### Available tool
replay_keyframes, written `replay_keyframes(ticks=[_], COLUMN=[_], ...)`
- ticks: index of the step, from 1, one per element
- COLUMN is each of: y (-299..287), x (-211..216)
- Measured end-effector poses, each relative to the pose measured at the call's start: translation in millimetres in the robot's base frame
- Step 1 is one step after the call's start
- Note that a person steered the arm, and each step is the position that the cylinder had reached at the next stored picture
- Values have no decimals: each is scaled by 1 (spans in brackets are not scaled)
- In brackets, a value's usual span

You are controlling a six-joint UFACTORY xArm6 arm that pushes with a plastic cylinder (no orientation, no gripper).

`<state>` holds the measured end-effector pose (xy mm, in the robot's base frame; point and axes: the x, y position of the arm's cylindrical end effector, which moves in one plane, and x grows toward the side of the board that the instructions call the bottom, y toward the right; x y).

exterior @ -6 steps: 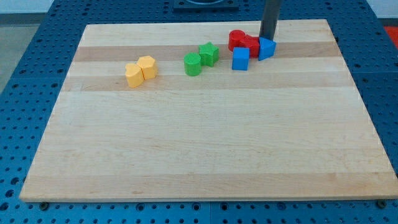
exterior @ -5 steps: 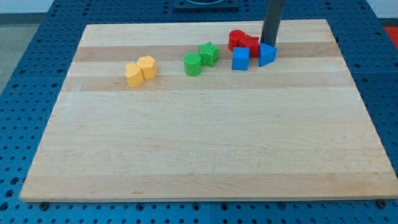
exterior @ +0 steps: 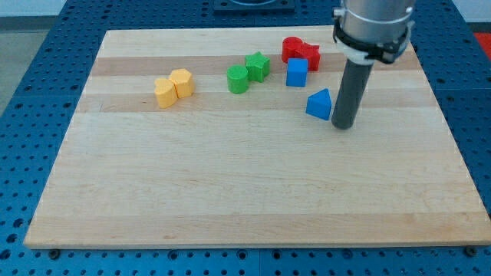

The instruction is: Slide the red circle along with the red star slightly down

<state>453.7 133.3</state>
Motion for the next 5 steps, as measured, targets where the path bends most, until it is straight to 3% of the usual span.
replay_keyframes(ticks=[2,5], y=[-53,-127], x=[25,-9])
